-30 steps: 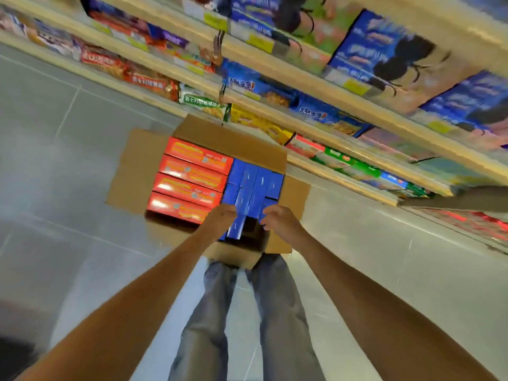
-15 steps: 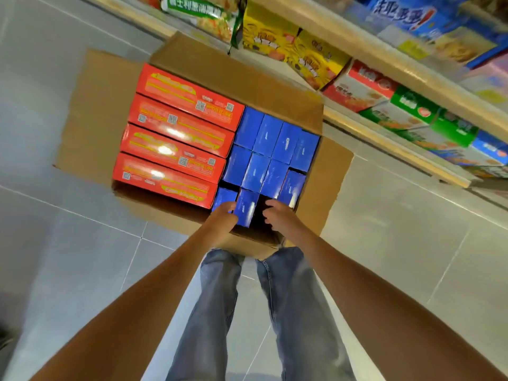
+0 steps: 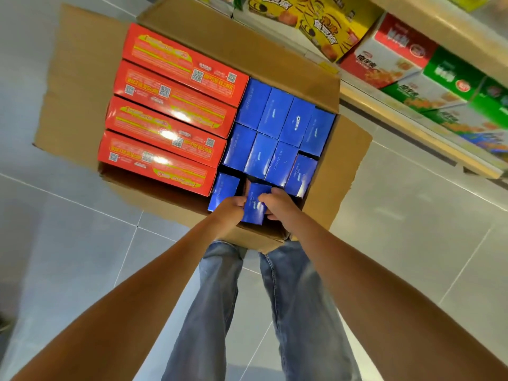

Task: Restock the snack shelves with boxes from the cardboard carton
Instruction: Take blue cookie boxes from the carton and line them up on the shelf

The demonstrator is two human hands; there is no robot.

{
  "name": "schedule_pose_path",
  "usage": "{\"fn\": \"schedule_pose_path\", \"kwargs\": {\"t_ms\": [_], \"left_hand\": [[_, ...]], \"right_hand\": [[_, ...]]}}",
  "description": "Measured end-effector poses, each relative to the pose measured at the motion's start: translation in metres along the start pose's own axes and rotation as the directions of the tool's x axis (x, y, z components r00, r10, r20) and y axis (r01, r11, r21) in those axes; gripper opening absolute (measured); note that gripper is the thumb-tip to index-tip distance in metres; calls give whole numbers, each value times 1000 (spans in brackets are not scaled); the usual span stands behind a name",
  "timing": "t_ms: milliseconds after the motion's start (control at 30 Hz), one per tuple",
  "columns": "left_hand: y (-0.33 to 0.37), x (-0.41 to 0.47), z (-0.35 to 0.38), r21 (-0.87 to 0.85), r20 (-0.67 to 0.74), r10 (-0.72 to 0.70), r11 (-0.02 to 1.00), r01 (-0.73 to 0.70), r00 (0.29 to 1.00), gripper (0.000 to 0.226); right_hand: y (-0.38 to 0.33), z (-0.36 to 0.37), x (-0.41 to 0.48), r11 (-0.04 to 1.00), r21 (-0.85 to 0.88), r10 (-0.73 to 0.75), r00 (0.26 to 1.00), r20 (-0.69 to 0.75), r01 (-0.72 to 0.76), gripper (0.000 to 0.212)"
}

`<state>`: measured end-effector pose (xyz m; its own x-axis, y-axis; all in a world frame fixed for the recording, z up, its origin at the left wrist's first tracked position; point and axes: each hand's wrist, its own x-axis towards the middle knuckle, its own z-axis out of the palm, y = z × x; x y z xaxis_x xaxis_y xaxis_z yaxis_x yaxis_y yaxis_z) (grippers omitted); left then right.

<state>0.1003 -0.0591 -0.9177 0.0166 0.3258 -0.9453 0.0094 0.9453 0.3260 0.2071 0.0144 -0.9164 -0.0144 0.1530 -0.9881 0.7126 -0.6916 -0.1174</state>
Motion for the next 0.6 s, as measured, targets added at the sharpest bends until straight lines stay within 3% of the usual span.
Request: {"fn": "schedule_pose_path", "kwargs": {"t_ms": [100, 200, 267, 333, 433, 533, 600], "left_hand": [[4, -10, 2, -23, 12, 21, 1000, -21, 1000, 47], [16, -25, 1, -26, 51, 51, 998, -49, 997, 37], [29, -39, 0, 6, 68, 49, 999, -49, 996, 40], [49, -57, -5, 28, 104, 41, 999, -44, 994, 36], [78, -73, -13, 169, 152, 56, 982, -82, 987, 29], [124, -100, -20, 177, 21, 136, 975, -137, 991, 26], [159, -123, -25, 207, -44, 214, 958, -200, 976, 39]], "right_hand": [[4, -4, -6, 1000, -23, -17, 998, -64, 15, 52], [2, -12, -19, 995, -88, -52, 990, -127, 41, 68], [-2, -21, -32, 990, -134, -71, 983, -167, 48, 61], [-11, -32, -54, 977, -195, -114, 979, -170, 80, 40], [-25, -47, -84, 956, -274, -154, 975, -160, 106, 41], [-46, -66, -129, 935, -313, -216, 969, -121, 170, 43], [-64, -81, -156, 906, -364, -260, 963, -68, 219, 44]]}}
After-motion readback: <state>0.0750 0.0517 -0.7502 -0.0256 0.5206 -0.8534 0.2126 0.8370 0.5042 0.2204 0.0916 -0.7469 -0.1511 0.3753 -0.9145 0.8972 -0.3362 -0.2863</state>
